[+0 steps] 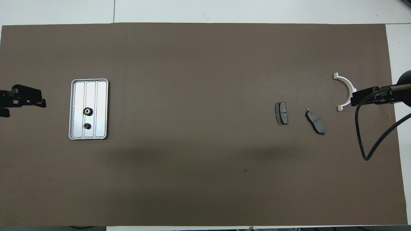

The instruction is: Pick bearing gear from pile to tray

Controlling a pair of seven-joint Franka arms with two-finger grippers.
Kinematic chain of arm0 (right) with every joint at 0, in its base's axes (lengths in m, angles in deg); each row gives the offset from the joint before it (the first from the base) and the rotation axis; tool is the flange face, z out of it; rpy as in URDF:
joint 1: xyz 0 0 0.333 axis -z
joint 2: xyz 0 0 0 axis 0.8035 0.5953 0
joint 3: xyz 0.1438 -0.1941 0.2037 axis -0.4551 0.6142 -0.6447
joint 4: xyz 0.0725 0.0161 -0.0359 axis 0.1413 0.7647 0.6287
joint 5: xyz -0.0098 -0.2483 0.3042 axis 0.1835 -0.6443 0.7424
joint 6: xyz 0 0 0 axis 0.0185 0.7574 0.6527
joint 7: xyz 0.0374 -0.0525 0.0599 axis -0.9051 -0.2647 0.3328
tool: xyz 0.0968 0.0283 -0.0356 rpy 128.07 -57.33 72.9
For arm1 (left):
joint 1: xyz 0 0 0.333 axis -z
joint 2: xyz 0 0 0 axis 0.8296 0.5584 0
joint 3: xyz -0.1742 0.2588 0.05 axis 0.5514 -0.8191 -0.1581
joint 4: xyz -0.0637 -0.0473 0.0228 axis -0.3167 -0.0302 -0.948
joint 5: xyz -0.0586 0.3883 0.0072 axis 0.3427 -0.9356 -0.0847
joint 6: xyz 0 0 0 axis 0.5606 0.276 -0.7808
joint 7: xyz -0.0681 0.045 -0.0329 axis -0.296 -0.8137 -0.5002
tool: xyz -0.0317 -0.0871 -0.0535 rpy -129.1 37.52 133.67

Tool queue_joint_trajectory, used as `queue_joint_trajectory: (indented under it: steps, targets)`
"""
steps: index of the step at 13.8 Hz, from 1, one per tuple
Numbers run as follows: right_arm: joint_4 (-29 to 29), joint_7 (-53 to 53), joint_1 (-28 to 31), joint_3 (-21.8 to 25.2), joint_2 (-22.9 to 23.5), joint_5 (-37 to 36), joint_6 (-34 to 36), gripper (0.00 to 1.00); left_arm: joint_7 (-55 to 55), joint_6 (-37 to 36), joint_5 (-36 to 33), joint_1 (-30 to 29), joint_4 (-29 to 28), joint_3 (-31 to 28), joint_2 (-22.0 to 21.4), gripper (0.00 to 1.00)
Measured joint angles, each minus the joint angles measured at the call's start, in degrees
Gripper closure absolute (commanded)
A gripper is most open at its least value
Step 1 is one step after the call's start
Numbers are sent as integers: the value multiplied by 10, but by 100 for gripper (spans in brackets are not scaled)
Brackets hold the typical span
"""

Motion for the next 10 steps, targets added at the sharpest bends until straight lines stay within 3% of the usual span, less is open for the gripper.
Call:
queue_joint_trajectory:
  steps: [10]
  targets:
    - [0,0,0,0,0,0,0,0,0,0,0,17,13,0,6,0]
